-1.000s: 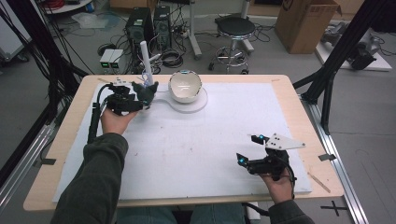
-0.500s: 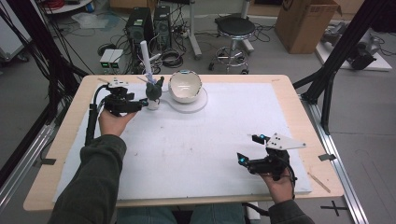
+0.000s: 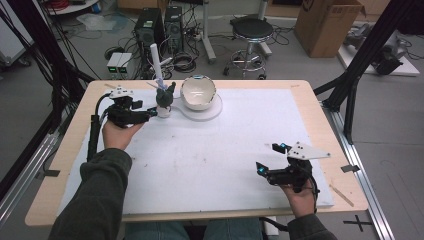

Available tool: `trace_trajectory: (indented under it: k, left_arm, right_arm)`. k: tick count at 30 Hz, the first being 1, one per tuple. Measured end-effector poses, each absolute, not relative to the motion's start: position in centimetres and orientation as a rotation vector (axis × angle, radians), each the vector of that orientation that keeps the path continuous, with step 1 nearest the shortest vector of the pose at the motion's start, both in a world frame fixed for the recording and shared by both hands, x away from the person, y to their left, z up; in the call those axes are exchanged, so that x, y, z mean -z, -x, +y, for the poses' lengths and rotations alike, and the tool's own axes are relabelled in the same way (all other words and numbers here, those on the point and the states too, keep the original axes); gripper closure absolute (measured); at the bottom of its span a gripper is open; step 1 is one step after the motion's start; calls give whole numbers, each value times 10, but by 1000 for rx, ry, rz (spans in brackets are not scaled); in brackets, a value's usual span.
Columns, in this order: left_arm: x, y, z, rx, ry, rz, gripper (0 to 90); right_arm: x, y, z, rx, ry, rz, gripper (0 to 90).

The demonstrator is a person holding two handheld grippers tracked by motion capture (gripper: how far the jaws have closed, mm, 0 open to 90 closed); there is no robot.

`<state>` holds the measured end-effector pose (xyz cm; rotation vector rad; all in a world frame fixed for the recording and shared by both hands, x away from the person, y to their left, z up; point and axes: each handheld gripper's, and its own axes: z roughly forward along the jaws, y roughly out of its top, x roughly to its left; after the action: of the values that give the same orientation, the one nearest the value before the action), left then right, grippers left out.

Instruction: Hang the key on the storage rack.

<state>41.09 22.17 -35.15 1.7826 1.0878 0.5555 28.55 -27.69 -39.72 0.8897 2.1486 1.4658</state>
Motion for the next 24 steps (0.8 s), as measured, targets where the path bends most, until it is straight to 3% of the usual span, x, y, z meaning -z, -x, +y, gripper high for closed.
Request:
trace_trajectory:
  k: [24]
  left_arm:
    - [344, -384, 217, -547, -1789, 968, 295]
  right_arm:
    - [398, -286, -280, -1453, -904, 2139, 97]
